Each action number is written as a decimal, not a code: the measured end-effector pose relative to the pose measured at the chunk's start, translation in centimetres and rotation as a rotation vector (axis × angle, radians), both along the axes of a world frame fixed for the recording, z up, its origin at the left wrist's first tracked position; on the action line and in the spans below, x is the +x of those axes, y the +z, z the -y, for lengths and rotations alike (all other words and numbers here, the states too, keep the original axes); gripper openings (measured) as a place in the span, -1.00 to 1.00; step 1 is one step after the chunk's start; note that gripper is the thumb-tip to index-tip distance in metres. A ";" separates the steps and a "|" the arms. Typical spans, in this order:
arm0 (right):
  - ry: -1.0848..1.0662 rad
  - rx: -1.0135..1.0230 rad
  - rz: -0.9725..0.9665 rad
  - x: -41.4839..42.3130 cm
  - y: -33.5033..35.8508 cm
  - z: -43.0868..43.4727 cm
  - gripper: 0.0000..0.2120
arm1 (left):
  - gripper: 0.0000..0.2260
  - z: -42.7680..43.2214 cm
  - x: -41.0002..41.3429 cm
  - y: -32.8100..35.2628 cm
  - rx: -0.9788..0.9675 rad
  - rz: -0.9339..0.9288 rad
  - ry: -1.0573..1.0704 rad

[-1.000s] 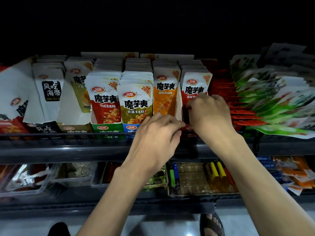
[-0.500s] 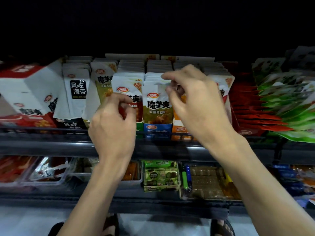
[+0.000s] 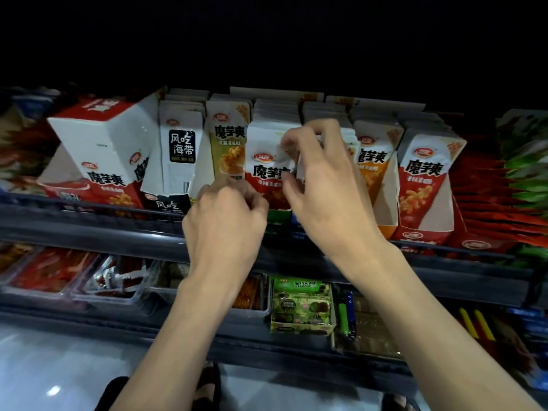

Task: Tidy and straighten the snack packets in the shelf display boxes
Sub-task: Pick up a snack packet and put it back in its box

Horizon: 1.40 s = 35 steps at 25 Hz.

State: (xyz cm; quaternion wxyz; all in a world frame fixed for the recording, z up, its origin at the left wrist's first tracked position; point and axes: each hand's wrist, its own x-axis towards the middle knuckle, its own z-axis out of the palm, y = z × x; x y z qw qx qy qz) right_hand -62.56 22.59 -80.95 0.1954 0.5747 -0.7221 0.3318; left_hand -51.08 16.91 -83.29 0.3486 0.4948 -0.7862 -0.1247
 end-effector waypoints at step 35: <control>0.289 -0.402 0.978 -1.8 5.9 -5.6 -0.89 | -0.73 -3.5 -2.3 1.0 -0.206 -0.692 -0.723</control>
